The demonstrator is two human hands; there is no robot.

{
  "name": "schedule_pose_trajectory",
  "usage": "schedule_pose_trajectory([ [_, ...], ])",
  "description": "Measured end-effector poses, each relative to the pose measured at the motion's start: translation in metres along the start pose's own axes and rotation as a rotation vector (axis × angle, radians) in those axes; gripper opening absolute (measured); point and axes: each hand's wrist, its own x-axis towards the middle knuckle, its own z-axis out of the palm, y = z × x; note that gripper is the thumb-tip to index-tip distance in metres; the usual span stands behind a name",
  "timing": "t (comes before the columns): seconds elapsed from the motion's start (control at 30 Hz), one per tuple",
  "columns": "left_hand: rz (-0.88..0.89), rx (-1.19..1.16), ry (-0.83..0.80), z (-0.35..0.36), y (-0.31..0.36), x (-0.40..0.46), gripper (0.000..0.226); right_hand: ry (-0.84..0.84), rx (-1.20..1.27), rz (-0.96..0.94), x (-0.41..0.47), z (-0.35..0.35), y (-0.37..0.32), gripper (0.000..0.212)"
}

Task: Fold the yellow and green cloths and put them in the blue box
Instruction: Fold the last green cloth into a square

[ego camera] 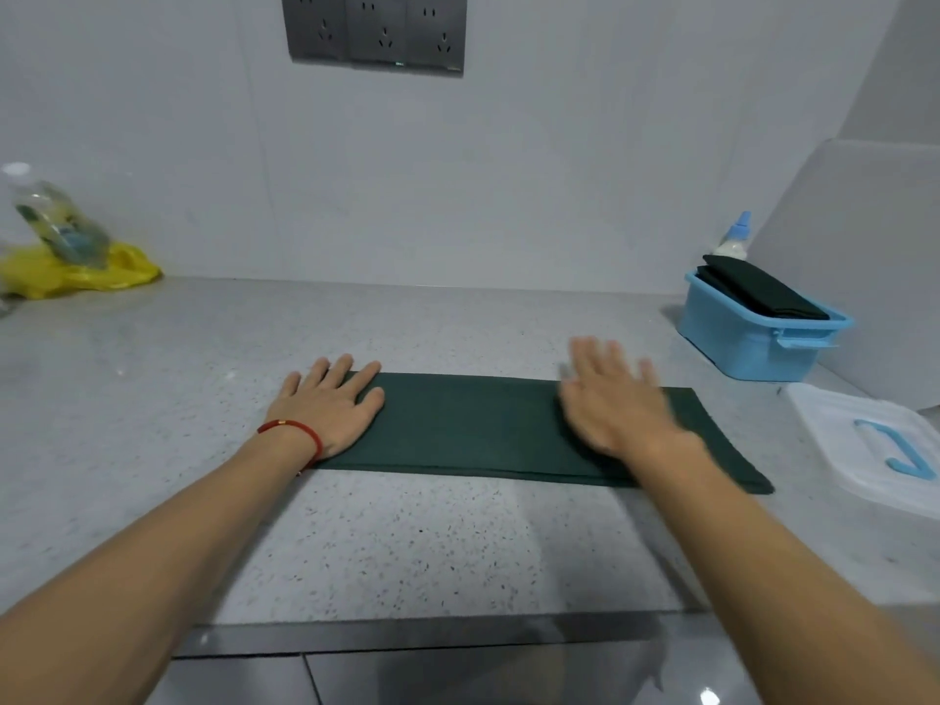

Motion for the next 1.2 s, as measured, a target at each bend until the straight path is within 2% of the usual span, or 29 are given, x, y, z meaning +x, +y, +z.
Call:
schedule_pose_trajectory([
  [0.1, -0.007, -0.001, -0.001, -0.003, 0.000, 0.000, 0.062, -0.042, 0.178, -0.255, 0.005, 0.003, -0.111, 0.067],
  [0.2, -0.017, 0.004, -0.013, -0.007, -0.005, -0.001, 0.062, -0.149, 0.208, -0.314, 0.004, 0.020, -0.157, 0.068],
  [0.27, -0.014, 0.011, -0.014, -0.008, -0.010, -0.002, 0.062, -0.144, 0.212, -0.300, 0.007, 0.028, -0.135, 0.069],
  [0.33, -0.010, 0.023, 0.000, -0.008, -0.013, -0.002, 0.063, -0.125, 0.216, -0.225, 0.008, 0.033, -0.084, 0.070],
  [0.5, -0.003, 0.025, 0.002, 0.001, -0.010, 0.000, 0.063, -0.100, 0.143, 0.166, 0.001, 0.035, 0.075, 0.075],
  [0.57, 0.000, 0.023, 0.003, 0.001, -0.008, 0.001, 0.064, -0.130, 0.102, 0.215, -0.002, 0.034, 0.099, 0.072],
  [0.67, -0.003, 0.009, 0.004, 0.001, -0.006, 0.001, 0.064, -0.117, -0.078, 0.233, 0.004, 0.025, 0.088, 0.064],
  [0.73, -0.009, 0.007, 0.006, 0.001, -0.005, 0.000, 0.064, -0.058, -0.158, 0.135, 0.011, 0.012, 0.054, 0.062],
  [0.8, -0.005, 0.006, 0.000, 0.001, -0.004, 0.000, 0.064, -0.030, -0.021, -0.145, 0.015, 0.001, 0.000, 0.065],
  [0.87, -0.012, 0.000, -0.002, 0.000, -0.004, -0.001, 0.064, -0.082, 0.143, -0.462, 0.015, -0.006, -0.060, 0.076],
  [0.9, -0.010, -0.006, -0.008, 0.001, -0.001, -0.001, 0.063, -0.163, 0.170, -0.552, 0.013, -0.006, -0.081, 0.086],
  [0.97, -0.011, -0.016, -0.010, 0.001, -0.001, -0.001, 0.064, -0.341, 0.149, -0.604, 0.014, -0.001, -0.101, 0.108],
  [1.03, -0.007, -0.022, -0.007, 0.000, -0.003, 0.000, 0.064, -0.444, 0.153, -0.585, 0.018, 0.003, -0.096, 0.119],
  [1.13, -0.006, -0.031, -0.015, 0.002, -0.005, 0.000, 0.064, -0.532, 0.185, -0.525, 0.020, -0.004, -0.080, 0.130],
  [1.2, 0.003, -0.053, -0.051, -0.002, -0.007, 0.001, 0.065, -0.553, 0.120, -0.529, 0.023, -0.012, -0.079, 0.134],
])
